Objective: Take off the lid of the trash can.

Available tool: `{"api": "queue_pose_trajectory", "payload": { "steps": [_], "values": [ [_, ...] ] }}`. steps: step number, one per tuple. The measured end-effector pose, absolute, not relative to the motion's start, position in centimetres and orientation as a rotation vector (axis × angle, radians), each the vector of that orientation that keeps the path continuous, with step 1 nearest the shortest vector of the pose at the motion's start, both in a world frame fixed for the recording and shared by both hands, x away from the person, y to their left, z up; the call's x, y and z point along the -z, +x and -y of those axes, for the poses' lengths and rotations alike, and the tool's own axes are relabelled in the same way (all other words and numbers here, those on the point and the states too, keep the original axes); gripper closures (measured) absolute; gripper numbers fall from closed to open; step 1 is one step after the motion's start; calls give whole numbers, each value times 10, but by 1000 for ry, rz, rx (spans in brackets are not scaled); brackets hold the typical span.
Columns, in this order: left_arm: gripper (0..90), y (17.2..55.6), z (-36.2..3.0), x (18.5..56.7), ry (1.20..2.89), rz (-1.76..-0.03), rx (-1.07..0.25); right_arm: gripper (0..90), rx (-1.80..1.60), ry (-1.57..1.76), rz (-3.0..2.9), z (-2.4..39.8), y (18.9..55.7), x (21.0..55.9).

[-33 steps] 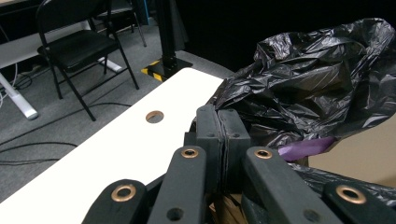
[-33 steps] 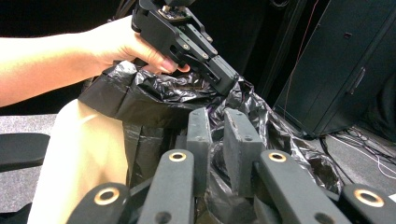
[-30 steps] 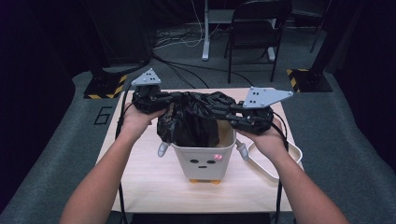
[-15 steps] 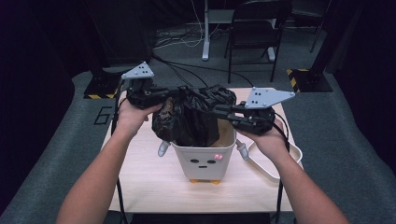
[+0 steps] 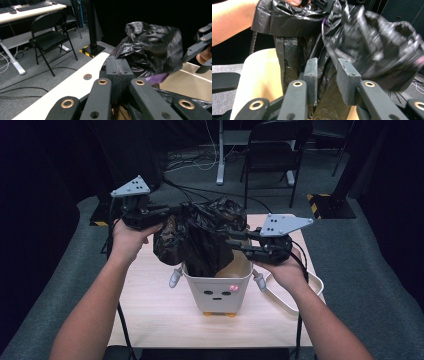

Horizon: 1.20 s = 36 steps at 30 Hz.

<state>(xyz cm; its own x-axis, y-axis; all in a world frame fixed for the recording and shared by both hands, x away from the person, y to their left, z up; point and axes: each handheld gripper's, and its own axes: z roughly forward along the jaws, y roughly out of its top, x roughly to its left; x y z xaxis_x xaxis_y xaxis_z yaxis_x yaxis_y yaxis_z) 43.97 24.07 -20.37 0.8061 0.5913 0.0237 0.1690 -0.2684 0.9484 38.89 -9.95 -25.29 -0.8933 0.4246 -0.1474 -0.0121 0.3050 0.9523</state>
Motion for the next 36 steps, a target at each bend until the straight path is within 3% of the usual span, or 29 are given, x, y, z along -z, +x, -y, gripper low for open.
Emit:
{"api": "queue_pose_trajectory", "payload": {
  "steps": [24,36],
  "values": [
    [899,421,-273,164,1766,-590,-541,570,-1595,399,-2225,90,398,255],
    [898,417,-285,166,1753,-597,-530,503,-1551,430,-2252,77,419,256]
  ]
}}
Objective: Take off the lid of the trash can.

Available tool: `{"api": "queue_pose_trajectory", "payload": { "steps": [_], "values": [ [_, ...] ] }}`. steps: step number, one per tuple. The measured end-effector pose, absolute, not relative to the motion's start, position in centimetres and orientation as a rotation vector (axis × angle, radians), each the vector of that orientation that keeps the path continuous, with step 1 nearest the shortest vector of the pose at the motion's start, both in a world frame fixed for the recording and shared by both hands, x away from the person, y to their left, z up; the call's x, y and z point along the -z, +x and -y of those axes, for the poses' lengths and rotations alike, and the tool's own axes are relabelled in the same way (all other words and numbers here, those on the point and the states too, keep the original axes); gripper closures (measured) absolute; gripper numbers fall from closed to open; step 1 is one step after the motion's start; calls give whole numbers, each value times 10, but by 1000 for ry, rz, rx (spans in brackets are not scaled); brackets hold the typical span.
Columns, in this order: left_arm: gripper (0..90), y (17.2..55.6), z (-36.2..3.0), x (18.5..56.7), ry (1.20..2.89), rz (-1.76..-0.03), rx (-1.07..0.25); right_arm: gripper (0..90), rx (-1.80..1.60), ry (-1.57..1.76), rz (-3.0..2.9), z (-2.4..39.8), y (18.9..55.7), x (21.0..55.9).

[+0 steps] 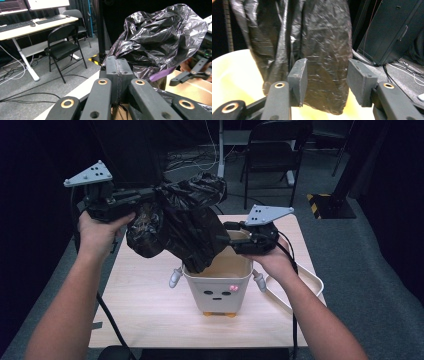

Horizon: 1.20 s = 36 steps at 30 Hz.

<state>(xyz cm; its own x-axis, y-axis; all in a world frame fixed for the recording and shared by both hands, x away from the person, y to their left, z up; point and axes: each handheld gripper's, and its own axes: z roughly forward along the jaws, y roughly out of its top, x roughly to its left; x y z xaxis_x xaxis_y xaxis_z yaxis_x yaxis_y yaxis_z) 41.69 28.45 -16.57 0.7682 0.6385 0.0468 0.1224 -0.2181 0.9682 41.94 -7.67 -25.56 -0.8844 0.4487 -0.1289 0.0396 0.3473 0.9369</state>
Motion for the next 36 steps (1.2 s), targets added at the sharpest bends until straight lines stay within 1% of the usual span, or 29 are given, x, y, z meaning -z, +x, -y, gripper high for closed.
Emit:
{"api": "queue_pose_trajectory", "payload": {
  "steps": [4,7,15,19,24,25,31,32,34,36],
  "values": [
    [899,417,-287,167,1750,-600,-530,504,-1528,448,-2280,73,428,260],
    [898,418,-289,168,1747,-604,-530,527,-1514,451,-2299,72,434,262],
    [898,418,-291,170,1749,-608,-527,671,-1511,458,-2299,74,438,262],
    [898,418,-290,170,1748,-605,-528,788,-1499,449,-2294,75,438,262],
    [898,418,-289,168,1751,-604,-532,897,-1502,427,-2289,77,436,261],
    [898,418,-289,168,1750,-605,-532,900,-1506,422,-2289,77,435,261],
    [898,417,-291,168,1751,-608,-535,900,-1510,407,-2295,77,433,260],
    [898,417,-291,167,1752,-607,-536,878,-1510,403,-2302,77,434,260],
    [898,416,-291,166,1755,-605,-539,707,-1506,404,-2315,76,435,260],
    [898,415,-291,165,1754,-602,-542,576,-1509,419,-2305,74,435,260]
  ]
}}
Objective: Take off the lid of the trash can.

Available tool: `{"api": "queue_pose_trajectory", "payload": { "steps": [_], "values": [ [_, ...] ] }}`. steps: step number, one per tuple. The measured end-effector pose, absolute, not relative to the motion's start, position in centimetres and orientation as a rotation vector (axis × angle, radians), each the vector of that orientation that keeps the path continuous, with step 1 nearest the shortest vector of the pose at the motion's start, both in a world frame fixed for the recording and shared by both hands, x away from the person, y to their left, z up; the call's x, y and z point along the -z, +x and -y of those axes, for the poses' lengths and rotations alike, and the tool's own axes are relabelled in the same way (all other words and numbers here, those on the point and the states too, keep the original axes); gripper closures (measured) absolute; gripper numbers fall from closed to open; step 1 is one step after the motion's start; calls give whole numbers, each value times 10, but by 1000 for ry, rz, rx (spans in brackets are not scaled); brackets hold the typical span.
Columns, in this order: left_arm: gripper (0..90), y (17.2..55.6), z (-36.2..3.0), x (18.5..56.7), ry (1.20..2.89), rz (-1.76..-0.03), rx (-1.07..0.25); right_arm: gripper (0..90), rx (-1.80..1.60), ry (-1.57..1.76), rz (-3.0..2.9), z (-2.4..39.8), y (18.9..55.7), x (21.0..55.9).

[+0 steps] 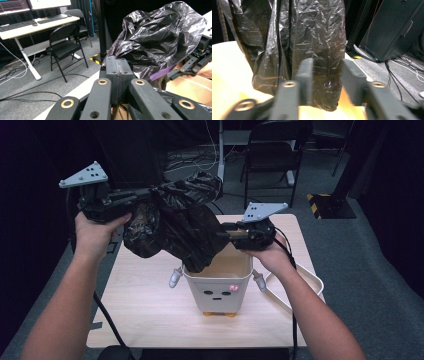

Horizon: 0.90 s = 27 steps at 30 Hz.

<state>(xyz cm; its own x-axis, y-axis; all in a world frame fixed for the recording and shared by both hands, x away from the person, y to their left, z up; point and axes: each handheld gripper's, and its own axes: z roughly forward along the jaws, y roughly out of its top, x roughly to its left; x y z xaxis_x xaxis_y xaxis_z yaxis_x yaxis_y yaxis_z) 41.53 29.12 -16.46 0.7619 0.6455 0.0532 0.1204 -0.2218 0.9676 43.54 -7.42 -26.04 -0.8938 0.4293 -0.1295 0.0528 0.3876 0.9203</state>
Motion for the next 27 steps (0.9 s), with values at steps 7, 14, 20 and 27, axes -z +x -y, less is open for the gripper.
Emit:
{"api": "queue_pose_trajectory", "payload": {
  "steps": [7,14,20,27],
  "values": [
    [898,413,-293,159,1748,-596,-554,474,-1498,432,-2304,67,439,258],
    [898,413,-298,160,1742,-606,-557,735,-1481,381,-2322,62,438,256],
    [898,414,-298,165,1744,-609,-551,900,-1502,374,-2329,66,436,256],
    [898,417,-290,172,1758,-603,-525,900,-1579,349,-2300,69,427,249]
  ]
}}
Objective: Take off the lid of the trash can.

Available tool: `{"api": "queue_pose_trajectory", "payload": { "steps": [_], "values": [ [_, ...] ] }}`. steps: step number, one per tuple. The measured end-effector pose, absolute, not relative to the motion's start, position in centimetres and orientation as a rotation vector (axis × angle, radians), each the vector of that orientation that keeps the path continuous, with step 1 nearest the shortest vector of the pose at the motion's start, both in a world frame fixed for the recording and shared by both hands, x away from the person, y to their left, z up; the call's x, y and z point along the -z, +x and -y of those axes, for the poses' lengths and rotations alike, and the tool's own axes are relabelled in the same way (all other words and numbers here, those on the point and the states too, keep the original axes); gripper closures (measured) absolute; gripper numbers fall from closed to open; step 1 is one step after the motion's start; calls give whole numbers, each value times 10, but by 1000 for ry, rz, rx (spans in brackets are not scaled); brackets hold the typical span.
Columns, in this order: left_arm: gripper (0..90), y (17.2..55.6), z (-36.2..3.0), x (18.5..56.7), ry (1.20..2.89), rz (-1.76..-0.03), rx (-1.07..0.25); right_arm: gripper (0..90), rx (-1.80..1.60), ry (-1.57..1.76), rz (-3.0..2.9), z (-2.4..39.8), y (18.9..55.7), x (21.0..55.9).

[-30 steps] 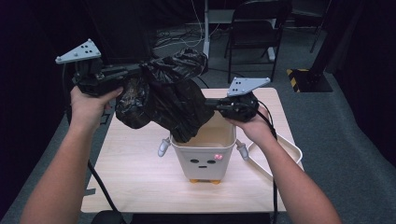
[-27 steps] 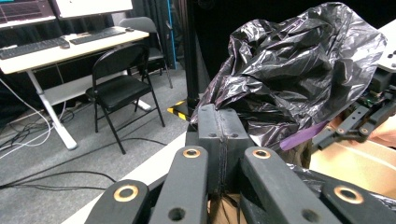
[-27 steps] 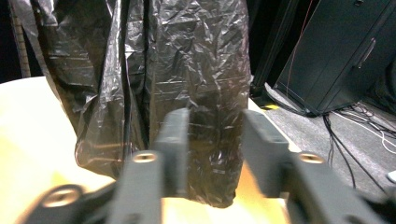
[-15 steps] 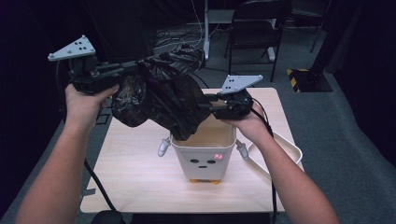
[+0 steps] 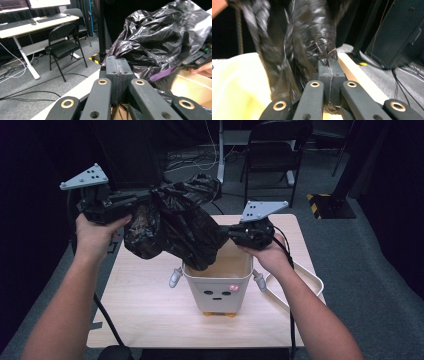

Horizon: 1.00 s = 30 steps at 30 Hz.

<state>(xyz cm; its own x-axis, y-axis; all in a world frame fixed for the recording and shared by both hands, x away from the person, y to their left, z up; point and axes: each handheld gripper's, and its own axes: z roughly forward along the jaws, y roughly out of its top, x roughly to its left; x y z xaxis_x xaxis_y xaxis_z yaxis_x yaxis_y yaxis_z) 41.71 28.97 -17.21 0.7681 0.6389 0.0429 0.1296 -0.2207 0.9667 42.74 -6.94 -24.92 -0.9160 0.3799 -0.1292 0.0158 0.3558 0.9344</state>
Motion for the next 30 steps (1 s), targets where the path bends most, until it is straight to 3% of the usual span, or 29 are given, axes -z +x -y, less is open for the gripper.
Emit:
{"api": "queue_pose_trajectory", "payload": {
  "steps": [30],
  "values": [
    [898,413,-272,174,1776,-565,-501,900,-1705,280,-2165,69,402,183]
  ]
}}
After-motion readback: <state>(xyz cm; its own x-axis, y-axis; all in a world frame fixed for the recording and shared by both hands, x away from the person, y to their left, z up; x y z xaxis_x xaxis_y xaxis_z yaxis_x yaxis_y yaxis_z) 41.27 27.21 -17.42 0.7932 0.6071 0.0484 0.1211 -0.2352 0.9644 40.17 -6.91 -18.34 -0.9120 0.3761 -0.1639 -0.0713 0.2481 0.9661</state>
